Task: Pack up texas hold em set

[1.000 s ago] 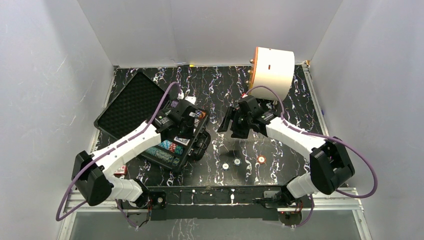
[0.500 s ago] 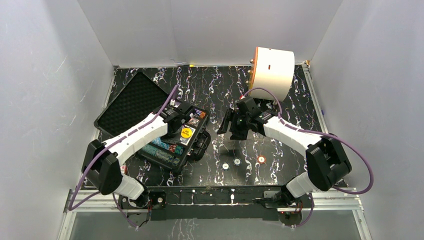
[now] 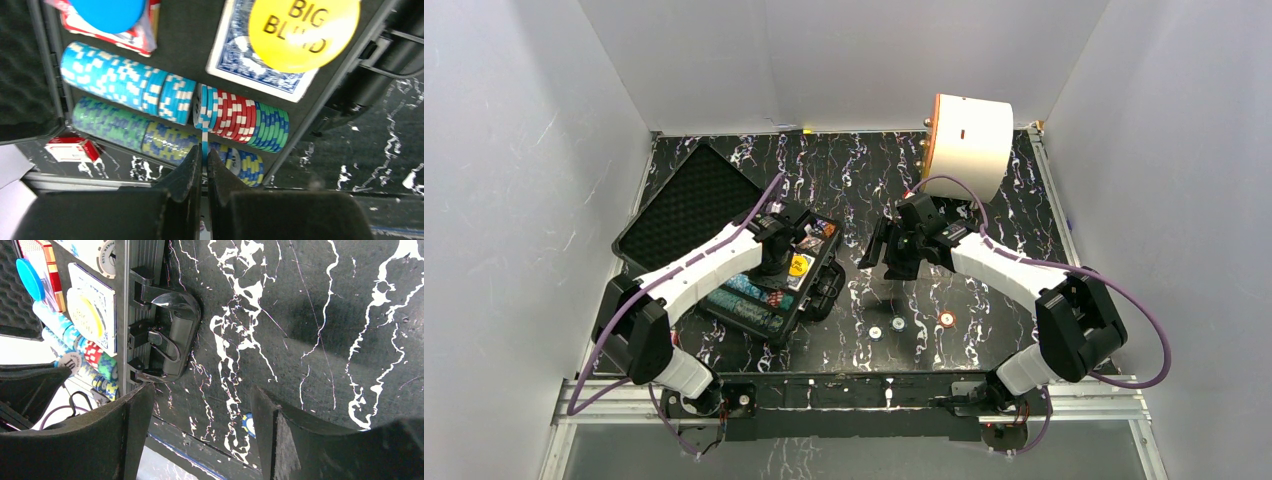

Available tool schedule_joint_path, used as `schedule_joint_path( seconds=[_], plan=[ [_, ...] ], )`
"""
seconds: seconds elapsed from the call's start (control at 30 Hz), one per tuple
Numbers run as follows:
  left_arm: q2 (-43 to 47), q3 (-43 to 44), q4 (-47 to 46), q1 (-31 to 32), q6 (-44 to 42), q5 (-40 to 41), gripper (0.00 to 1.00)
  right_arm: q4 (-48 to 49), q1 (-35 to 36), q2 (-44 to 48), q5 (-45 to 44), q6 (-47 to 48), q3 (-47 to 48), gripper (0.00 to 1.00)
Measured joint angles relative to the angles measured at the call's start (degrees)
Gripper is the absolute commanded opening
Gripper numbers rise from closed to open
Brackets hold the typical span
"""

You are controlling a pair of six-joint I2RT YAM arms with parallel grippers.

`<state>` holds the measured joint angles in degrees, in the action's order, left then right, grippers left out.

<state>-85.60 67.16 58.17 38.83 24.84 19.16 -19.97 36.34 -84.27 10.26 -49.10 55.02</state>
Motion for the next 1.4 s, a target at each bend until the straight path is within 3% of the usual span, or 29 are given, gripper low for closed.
schedule_joint_path(
  seconds=[0.23, 0.77, 1.4],
  plan=[
    [0.04, -0.26, -0.74, -0.02, -1.2, -3.04, 0.0, 0.0, 0.0, -0.15, 0.0, 0.0, 0.0, 0.77],
    [0.04, 1.09, 0.61, -1.16, -1.22, 1.44, 0.0, 0.0, 0.0, -0.15, 0.07, 0.0, 0.0, 0.77],
    [0.0, 0.79, 0.02, -1.99, -1.81, 0.79, 0.0, 0.0, 0.0, -0.22, 0.31, 0.0, 0.0, 0.77]
  ],
)
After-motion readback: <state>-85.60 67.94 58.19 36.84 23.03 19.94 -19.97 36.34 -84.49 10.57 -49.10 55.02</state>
